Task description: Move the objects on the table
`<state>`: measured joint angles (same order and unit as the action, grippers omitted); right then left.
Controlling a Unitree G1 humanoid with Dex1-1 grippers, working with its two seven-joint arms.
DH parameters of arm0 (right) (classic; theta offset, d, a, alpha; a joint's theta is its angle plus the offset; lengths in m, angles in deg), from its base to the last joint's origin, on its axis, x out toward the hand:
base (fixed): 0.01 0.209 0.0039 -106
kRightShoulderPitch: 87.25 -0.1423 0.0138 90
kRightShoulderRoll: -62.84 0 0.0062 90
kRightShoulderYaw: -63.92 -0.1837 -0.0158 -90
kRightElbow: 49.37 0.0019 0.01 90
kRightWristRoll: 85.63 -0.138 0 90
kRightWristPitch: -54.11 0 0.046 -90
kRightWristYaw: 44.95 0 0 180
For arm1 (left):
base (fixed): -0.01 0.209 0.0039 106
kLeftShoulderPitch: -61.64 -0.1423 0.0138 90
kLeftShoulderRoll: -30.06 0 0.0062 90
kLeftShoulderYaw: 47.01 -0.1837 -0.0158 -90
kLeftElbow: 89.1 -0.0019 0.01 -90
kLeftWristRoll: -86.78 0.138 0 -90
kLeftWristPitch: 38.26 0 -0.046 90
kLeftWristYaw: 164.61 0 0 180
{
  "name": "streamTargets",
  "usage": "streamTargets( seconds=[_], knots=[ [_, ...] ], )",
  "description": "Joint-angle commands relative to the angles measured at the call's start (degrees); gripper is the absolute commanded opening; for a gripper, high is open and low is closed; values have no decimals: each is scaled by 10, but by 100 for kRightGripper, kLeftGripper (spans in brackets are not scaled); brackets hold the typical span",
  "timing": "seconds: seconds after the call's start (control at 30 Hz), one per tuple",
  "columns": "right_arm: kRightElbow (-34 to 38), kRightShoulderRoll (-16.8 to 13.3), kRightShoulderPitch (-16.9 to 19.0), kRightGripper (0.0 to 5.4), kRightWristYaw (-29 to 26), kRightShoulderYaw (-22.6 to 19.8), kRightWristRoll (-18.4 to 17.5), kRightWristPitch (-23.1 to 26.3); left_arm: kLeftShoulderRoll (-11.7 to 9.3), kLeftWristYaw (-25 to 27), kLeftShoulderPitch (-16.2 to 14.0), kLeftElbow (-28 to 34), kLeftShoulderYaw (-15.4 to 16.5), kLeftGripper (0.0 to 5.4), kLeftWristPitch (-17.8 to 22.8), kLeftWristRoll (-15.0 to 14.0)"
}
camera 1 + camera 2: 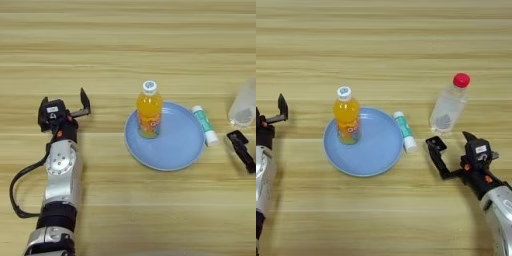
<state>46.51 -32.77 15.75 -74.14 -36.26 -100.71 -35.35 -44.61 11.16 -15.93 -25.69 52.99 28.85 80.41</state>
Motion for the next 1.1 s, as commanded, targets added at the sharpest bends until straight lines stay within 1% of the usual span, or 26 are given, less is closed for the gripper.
streamTargets(
  seconds=[0.03, 0.13, 0.23, 0.47, 0.63, 0.8, 0.93, 1.0, 1.1],
  knots=[
    [-7, -4, 7, 540, 1, 15, 22, -4, -2, 0, 9, -6, 0, 539, 2, 5],
    [-20, -5, 5, 540, 9, 23, 45, -14, -3, 0, 8, -6, 0, 539, 2, 5],
    [-35, 0, 1, 540, 14, 28, 56, -18, -3, 1, 8, -6, 0, 539, 2, 5],
    [-65, 5, -10, 540, 20, 36, 62, -23, -3, -1, 8, -6, 0, 539, 1, 6],
    [-85, 11, -26, 540, 11, 34, 41, -4, -4, 2, 9, -7, -1, 539, 1, 6],
    [-95, 14, -36, 540, 9, 41, 45, -1, -6, 17, 9, -12, -7, 539, 6, 5],
    [-100, 17, -38, 540, 12, 46, 46, 2, -11, 22, 10, -18, -18, 539, 12, 19],
    [-101, 18, -38, 540, 13, 48, 46, 2, -19, 19, 11, -28, -27, 539, 17, 39],
    [-101, 19, -40, 540, 14, 47, 44, 3, -29, 5, 13, -43, -30, 539, 23, 60]
  ],
)
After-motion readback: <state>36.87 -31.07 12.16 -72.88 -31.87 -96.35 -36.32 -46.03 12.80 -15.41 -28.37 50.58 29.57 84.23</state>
